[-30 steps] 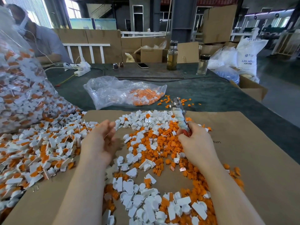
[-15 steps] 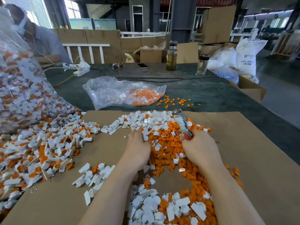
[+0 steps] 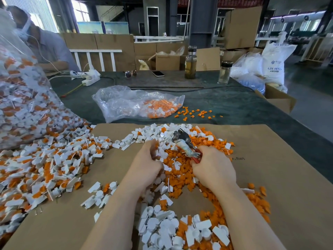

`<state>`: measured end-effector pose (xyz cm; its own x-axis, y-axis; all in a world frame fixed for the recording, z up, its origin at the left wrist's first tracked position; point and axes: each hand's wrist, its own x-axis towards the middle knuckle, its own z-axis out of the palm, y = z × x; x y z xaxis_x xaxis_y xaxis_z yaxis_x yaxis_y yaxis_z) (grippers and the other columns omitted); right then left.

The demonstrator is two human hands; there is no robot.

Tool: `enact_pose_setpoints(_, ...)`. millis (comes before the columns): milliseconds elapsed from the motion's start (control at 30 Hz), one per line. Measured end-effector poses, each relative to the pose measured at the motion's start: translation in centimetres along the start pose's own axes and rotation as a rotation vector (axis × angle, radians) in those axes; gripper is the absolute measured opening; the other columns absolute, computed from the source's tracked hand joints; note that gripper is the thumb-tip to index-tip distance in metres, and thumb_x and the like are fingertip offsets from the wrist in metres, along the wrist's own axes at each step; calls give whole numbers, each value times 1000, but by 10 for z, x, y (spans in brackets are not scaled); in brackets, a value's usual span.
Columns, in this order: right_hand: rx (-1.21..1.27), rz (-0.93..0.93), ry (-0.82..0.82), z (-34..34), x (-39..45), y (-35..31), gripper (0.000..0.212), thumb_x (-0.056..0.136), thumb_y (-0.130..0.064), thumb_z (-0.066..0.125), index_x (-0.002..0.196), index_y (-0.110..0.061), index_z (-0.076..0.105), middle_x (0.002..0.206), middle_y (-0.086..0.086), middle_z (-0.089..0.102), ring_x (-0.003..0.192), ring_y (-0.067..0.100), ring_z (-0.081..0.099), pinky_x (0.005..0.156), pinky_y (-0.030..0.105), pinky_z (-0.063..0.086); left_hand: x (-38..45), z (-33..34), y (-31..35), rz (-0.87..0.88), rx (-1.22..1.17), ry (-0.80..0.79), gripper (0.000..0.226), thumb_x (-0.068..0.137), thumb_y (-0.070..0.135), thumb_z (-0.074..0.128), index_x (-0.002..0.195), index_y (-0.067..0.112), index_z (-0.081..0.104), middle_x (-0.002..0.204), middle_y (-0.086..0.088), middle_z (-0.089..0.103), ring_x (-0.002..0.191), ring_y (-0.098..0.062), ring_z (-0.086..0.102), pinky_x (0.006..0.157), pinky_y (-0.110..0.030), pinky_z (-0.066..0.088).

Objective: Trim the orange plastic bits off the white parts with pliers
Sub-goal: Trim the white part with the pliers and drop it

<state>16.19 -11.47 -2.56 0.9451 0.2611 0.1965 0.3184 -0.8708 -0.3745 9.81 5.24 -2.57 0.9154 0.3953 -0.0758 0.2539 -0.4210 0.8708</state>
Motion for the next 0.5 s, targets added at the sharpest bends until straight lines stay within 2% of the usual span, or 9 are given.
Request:
enact_pose_setpoints(33,4,1,9,0,1,0,11,90,-38,59,97,-31,54,88,-11,55,72,9,52,49,23,37,0,-2,0,8,5,26,65,92,-2,53,146,33,41,135,4,50,66,10,63,50,-7,46)
enact_pose_setpoints(67,19,1,21,-1,1,1,9,90,-37,59,92,-32,51,86,-12,56,70,8,52,50,23,38,0,-4,1,25,49,66,56,94,2,53,141,33,49,136,4,52,70,8,64,55,-9,49)
enact_pose_setpoints(133,74,0,48,-1,1,1,12,91,-36,58,85,-34,48,77,-13,55,65,5,52,48,22,37,2,-6,0,65,218,137,38,97,12,55,129,31,62,139,1,54,100,-5,63,84,-22,53)
enact_pose_setpoints(167,109,0,56,-1,2,1,12,91,-35,58,85,-35,47,75,-13,55,64,5,52,48,21,37,3,-5,-2,69,276,151,33,97,15,57,125,30,66,139,0,54,113,-14,59,95,-29,50)
enact_pose_setpoints(200,143,1,59,-1,2,1,11,91,-35,58,87,-35,48,76,-14,55,65,4,53,49,20,39,4,-4,-3,68,311,150,31,97,16,58,124,29,67,139,-1,55,118,-17,58,100,-30,47)
enact_pose_setpoints(300,202,8,54,0,2,1,9,91,-36,58,98,-31,55,82,-15,57,70,4,56,54,21,45,5,-3,-4,70,320,160,29,96,15,59,121,26,70,130,3,63,105,-9,60,89,-21,42)
enact_pose_setpoints(400,244,14,71,1,2,0,19,91,-37,59,108,-28,59,79,-17,54,68,2,55,51,18,38,5,-4,-4,49,277,208,23,95,16,63,111,28,73,110,11,66,86,0,53,77,-12,39)
enact_pose_setpoints(500,339,27,91,0,1,-1,20,91,-37,60,109,-29,61,77,-17,57,68,3,57,51,18,36,3,-5,-2,5,164,251,21,92,15,67,99,35,71,92,18,62,70,5,58,55,-5,37)
